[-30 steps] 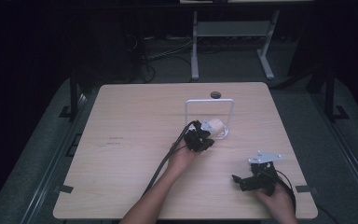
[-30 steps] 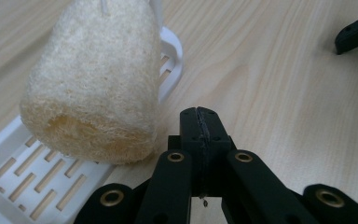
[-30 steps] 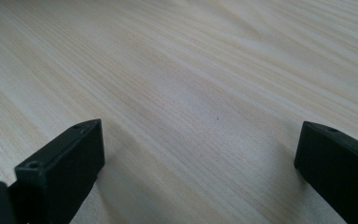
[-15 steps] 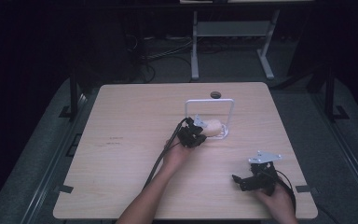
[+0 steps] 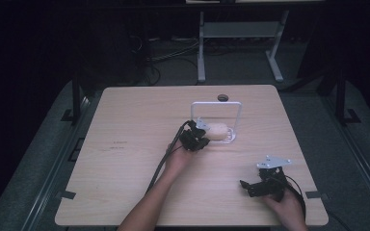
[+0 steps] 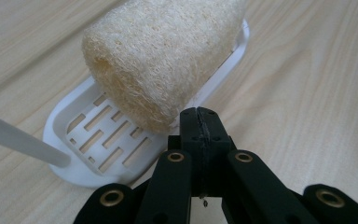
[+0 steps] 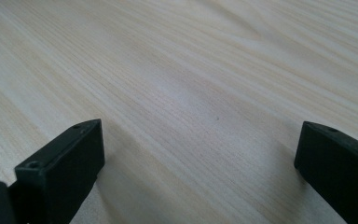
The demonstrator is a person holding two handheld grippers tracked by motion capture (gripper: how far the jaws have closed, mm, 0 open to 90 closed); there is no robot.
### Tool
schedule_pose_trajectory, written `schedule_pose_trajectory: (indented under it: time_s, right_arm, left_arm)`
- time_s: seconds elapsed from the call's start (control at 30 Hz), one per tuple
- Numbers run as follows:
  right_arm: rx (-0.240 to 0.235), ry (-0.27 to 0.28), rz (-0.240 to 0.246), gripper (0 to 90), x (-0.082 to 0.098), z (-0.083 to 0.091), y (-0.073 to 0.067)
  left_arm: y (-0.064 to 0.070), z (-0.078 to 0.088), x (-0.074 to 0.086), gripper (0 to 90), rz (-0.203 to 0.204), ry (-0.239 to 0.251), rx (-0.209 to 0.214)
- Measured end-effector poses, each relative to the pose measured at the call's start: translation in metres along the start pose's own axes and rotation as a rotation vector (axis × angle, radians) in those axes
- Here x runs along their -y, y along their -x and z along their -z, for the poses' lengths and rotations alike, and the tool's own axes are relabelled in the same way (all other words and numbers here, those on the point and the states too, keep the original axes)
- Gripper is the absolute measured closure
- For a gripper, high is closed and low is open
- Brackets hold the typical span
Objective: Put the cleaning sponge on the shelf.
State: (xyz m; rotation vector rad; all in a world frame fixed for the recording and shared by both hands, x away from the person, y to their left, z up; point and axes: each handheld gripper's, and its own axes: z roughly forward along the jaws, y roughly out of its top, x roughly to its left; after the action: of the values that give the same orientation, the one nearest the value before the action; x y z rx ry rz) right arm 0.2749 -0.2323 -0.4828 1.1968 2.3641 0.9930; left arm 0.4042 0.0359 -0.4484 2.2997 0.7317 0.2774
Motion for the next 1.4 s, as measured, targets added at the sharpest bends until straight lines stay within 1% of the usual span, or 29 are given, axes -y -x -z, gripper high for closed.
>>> schedule_pose_trajectory:
  time_s: [0.2,0.37,0.43,0.53,0.63,0.73,0.77,0.83,0.9,0.97,1.2,1.3,1.4]
  right_arm:
    - [0.0,0.002,0.004,1.3,0.0,0.0,0.0]
    - [0.0,0.0,0.001,1.3,0.0,0.0,0.0]
    - [0.0,0.002,0.004,1.3,0.0,0.0,0.0]
    - [0.0,0.002,0.003,1.3,0.0,0.0,0.0]
    - [0.0,0.002,0.003,1.3,0.0,0.0,0.0]
    - [0.0,0.002,0.003,1.3,0.0,0.0,0.0]
    - [0.0,0.0,0.001,1.3,0.0,0.0,0.0]
    - [0.0,-0.001,-0.001,1.3,0.0,0.0,0.0]
    - [0.001,0.0,0.001,1.3,0.0,0.0,0.0]
    - [0.001,0.0,0.002,1.3,0.0,0.0,0.0]
    - [0.0,0.002,0.004,1.3,0.0,0.0,0.0]
    - [-0.002,0.0,-0.001,1.3,0.0,0.0,0.0]
    - [0.001,0.002,0.004,1.3,0.0,0.0,0.0]
  left_arm:
    - [0.0,0.015,0.002,88.0,0.009,0.014,0.03]
    - [0.002,0.03,0.006,81.4,-0.008,0.009,0.041]
    - [0.002,0.035,0.009,76.8,-0.015,0.0,0.043]
    - [0.001,0.041,0.013,69.0,-0.013,-0.008,0.051]
    - [0.001,0.045,0.016,56.9,-0.014,-0.021,0.052]
    - [0.001,0.049,0.021,45.3,-0.011,-0.03,0.043]
    - [0.001,0.05,0.022,42.9,-0.014,-0.029,0.041]
    - [0.0,0.052,0.026,36.8,-0.005,-0.022,0.036]
    - [0.0,0.056,0.031,31.5,-0.017,-0.03,0.031]
    - [0.0,0.059,0.036,26.9,-0.018,-0.022,0.02]
    - [-0.004,0.076,0.057,18.5,-0.005,0.002,0.023]
    - [-0.005,0.084,0.067,16.0,-0.012,0.009,0.008]
    - [-0.007,0.093,0.078,15.2,-0.006,0.023,0.0]
